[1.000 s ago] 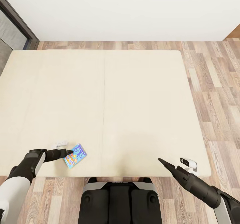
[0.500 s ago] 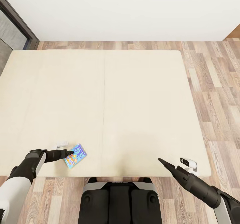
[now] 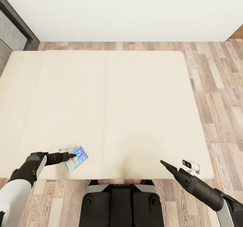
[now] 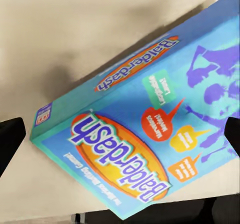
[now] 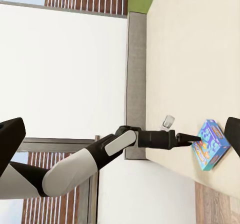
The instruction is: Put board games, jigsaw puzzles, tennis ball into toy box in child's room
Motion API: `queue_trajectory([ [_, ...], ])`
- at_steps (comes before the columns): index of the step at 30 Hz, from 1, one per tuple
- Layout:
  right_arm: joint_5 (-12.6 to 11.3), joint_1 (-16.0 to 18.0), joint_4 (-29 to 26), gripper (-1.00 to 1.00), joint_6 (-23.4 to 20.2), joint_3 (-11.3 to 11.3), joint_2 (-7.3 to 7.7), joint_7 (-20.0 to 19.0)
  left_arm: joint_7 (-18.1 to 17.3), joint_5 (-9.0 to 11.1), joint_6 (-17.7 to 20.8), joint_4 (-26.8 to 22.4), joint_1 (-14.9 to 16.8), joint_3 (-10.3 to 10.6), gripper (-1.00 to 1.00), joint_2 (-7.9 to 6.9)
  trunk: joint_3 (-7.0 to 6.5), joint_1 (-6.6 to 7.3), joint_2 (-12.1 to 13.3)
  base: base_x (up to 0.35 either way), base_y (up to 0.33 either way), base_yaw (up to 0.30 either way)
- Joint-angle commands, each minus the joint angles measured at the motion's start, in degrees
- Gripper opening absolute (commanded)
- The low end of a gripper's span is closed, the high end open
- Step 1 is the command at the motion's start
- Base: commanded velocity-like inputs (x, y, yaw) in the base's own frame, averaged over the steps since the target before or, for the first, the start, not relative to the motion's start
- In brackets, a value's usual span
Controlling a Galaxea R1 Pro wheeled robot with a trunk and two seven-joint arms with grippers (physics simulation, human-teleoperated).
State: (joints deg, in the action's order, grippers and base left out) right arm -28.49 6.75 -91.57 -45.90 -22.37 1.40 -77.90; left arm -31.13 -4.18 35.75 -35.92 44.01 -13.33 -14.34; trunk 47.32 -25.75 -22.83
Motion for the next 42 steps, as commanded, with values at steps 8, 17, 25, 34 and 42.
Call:
queue_trajectory([
  [8, -0.17, 0.02, -0.01, 1.00, -0.42, 0.03, 0.01, -0.08, -3.83, -0.48, 0.34, 1.62, 0.03, -0.21, 1.00, 0.01, 0.06, -0.03, -0.09, 0.000, 0.000, 0.000],
  [17, -0.17, 0.02, -0.01, 1.00, -0.42, -0.01, 0.01, -0.06, -3.96, -0.48, 0.07, 1.73, 0.03, -0.21, 1.00, 0.01, 0.06, -0.03, -0.09, 0.000, 0.000, 0.000],
  [25, -0.17, 0.02, -0.01, 1.00, -0.42, -0.04, 0.01, -0.12, -4.20, -0.40, 0.00, 1.73, 0.03, -0.31, 1.00, -0.01, 0.06, -0.03, -0.09, 0.000, 0.000, 0.000],
  [34, -0.17, 0.02, -0.01, 1.00, -0.42, -0.04, 0.01, -0.14, -4.32, -0.54, 0.15, 1.97, 0.03, -0.23, 1.00, 0.08, 0.06, -0.03, -0.09, 0.000, 0.000, 0.000],
  [42, -0.17, 0.02, -0.01, 1.00, -0.44, -0.04, 0.01, -0.15, -4.50, -0.50, 0.21, 2.24, 0.03, -0.21, 1.00, 0.11, 0.06, -0.03, -0.09, 0.000, 0.000, 0.000],
])
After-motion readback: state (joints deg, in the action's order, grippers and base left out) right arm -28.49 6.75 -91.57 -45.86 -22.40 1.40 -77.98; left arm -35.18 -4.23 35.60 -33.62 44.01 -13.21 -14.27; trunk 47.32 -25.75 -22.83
